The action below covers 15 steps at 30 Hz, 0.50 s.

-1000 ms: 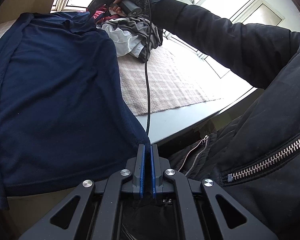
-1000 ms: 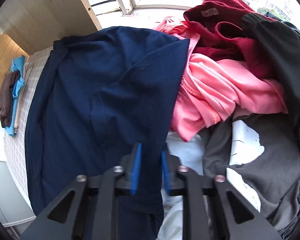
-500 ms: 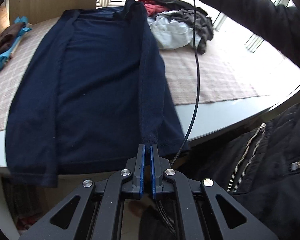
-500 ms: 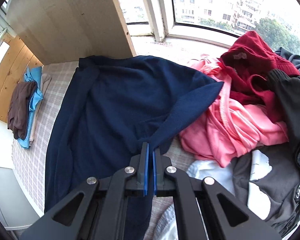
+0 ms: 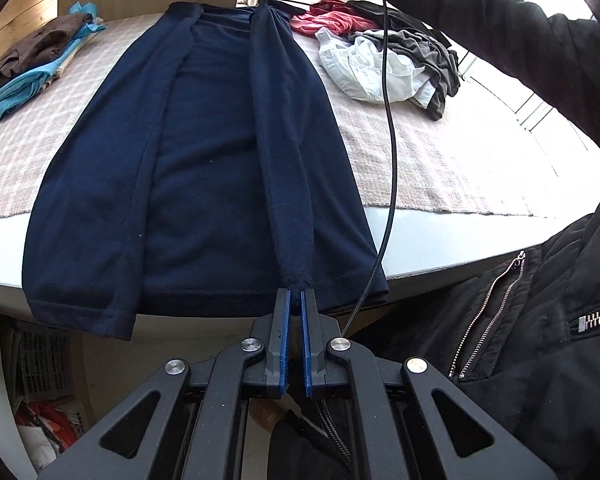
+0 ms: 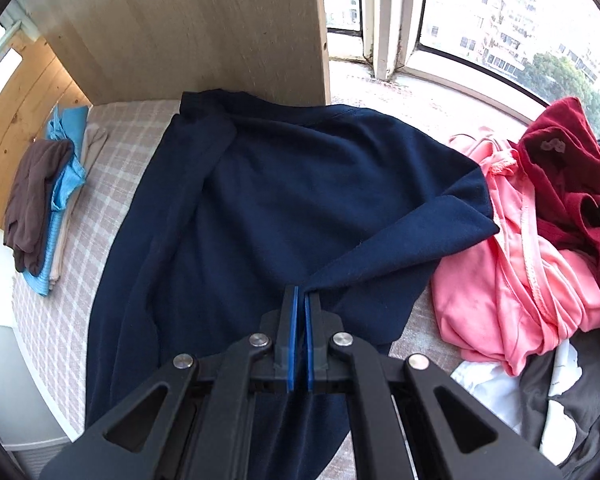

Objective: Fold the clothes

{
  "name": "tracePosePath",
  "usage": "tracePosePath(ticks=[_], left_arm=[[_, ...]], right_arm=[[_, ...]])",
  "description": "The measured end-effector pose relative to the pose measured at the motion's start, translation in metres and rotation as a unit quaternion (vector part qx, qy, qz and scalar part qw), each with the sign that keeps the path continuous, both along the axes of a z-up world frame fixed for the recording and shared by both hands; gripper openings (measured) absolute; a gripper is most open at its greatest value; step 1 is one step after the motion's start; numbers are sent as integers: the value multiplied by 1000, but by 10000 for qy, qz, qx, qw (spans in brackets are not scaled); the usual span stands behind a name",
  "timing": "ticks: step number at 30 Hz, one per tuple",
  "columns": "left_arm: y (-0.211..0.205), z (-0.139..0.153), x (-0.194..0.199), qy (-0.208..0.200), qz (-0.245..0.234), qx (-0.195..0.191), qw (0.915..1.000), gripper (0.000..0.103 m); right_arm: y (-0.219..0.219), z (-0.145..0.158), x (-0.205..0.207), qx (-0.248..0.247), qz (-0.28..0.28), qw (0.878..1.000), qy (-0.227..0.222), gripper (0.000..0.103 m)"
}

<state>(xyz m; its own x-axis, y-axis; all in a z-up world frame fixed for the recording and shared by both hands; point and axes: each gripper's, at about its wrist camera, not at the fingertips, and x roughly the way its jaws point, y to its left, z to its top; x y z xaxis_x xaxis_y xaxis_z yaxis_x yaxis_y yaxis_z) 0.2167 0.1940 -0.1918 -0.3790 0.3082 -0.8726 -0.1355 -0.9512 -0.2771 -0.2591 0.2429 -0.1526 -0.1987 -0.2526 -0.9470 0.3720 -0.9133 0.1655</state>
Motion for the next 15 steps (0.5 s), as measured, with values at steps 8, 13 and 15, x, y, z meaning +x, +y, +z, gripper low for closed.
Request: tracePosePath(ticks=[8,13,15], left_arm=[[-18,-11,0,-107,287,-114,9995,4],[-18,-5,0,-29,422,-16,9991,4],[-20,-16,-3,-138,520,9,9986,4]], right_arm=[[-18,-31,1,164,99,9998,6,4],[-3,-24,-7,-150,-100,9998,5,3],[2,-23,-11,-263,-163,9995,-18,4]])
